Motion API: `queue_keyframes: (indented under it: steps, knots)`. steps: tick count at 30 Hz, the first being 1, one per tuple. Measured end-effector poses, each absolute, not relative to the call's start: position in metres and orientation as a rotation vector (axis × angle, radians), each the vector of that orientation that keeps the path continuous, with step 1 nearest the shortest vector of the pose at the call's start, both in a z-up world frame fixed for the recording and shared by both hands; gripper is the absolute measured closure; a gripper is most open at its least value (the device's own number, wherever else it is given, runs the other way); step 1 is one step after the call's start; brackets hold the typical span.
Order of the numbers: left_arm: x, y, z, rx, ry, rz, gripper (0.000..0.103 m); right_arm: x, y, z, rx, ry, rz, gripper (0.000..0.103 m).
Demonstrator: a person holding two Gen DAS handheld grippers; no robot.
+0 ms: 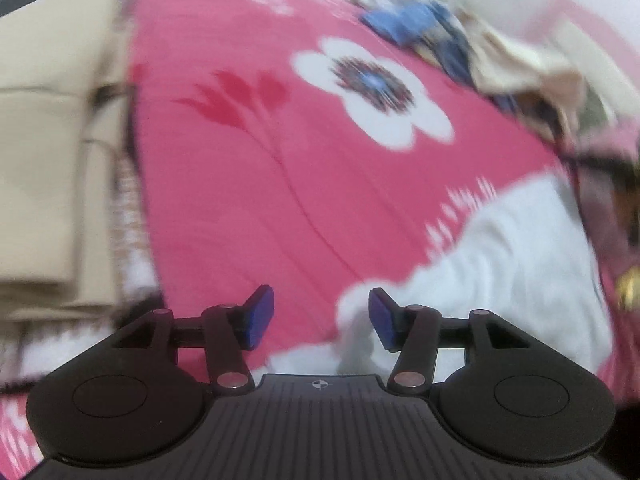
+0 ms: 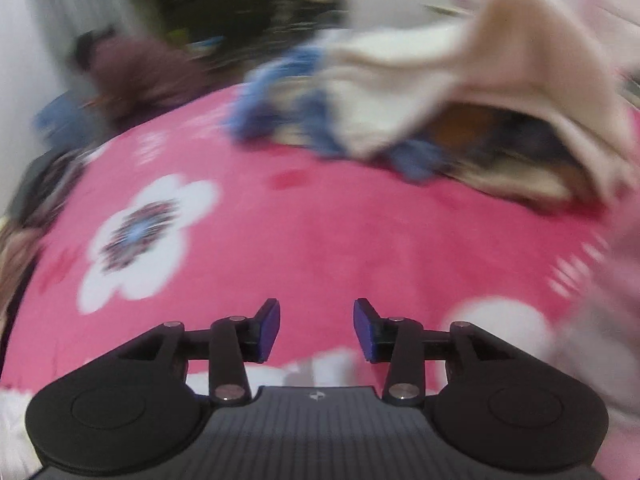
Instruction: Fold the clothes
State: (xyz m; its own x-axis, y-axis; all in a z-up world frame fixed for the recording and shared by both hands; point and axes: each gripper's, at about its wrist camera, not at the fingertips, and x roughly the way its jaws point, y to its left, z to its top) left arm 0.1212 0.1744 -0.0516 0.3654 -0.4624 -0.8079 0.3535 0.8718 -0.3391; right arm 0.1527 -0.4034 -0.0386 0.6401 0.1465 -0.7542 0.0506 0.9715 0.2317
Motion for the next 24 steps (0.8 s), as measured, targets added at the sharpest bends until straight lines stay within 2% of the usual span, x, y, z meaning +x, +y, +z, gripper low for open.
queue_keyframes:
  steps: [11, 12, 14, 16, 18, 24]
  knots:
    - [0.099, 0.205, -0.067, -0.271, 1.122, -0.38, 0.048, 0.16, -0.443, -0.098, 0.628, 1.031, 0.084, 0.05]
    - [0.097, 0.206, -0.07, -0.278, 1.127, -0.38, 0.047, 0.159, -0.442, -0.1, 0.635, 1.039, 0.093, 0.051]
    - [0.094, 0.207, -0.076, -0.297, 1.139, -0.379, 0.047, 0.159, -0.44, -0.102, 0.619, 1.047, 0.105, 0.061]
    - [0.095, 0.207, -0.083, -0.32, 1.152, -0.382, 0.047, 0.159, -0.437, -0.1, 0.58, 1.042, 0.12, 0.077]
    - [0.095, 0.207, -0.087, -0.325, 1.151, -0.399, 0.047, 0.154, -0.431, -0.091, 0.508, 1.001, 0.127, 0.085]
    - [0.094, 0.209, -0.09, -0.321, 1.139, -0.412, 0.047, 0.147, -0.421, -0.095, 0.324, 0.921, 0.092, 0.086]
